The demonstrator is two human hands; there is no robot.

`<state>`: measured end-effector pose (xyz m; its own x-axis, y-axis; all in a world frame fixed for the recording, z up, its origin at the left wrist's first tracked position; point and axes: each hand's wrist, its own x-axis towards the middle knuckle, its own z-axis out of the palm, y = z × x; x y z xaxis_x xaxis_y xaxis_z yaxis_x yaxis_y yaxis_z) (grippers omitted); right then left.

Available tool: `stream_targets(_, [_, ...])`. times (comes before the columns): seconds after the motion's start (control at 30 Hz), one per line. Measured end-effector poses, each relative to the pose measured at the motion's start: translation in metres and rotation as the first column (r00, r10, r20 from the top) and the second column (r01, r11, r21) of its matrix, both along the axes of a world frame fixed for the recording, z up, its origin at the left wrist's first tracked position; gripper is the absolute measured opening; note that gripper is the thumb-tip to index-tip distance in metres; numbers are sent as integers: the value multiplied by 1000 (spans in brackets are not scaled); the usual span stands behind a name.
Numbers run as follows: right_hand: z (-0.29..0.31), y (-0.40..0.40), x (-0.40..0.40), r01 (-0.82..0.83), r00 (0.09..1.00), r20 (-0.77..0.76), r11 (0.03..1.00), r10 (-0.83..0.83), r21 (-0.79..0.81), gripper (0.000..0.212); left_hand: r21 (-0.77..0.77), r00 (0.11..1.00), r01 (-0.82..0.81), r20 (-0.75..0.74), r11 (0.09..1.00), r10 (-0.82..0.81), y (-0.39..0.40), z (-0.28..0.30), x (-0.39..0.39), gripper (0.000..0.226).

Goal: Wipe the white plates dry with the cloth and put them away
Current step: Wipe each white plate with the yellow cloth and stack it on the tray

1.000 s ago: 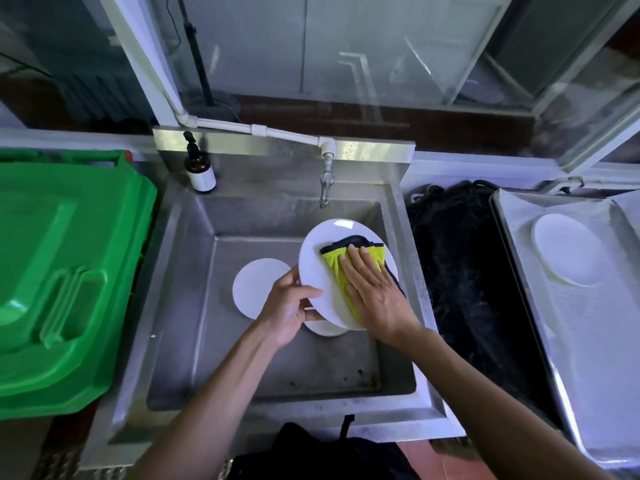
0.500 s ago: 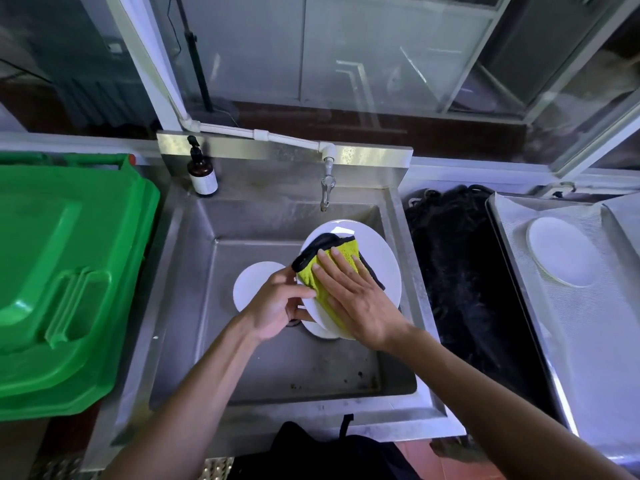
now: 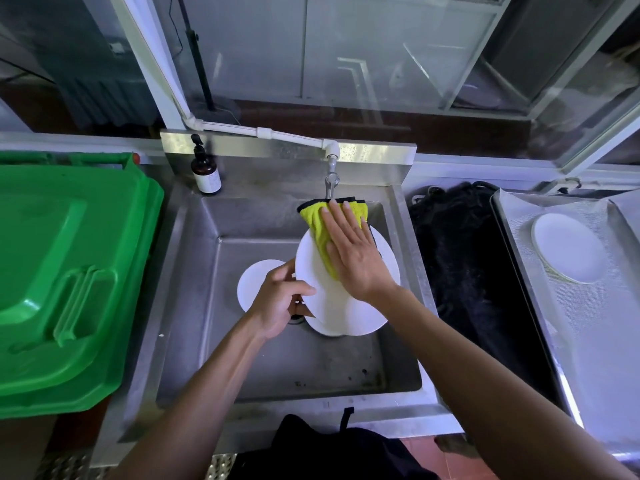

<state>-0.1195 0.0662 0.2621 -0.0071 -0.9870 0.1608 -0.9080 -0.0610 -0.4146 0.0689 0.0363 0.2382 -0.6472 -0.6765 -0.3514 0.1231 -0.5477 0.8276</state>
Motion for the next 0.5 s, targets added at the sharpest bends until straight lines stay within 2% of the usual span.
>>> stream_targets(0.2, [-10, 2, -12, 161, 985, 44, 984, -164, 76, 55, 12, 992, -124, 36, 992, 123, 4, -4, -1, 37])
stream_targets(0.33, [-16, 8, -16, 221, 970, 76, 966, -232, 132, 56, 16, 983, -178, 59, 984, 176, 4, -5, -3, 41])
stream_targets(0.5, [-26, 20, -13, 265, 957, 77, 950, -281, 165, 55, 33, 974, -215, 74, 976, 212, 7, -4, -8, 35])
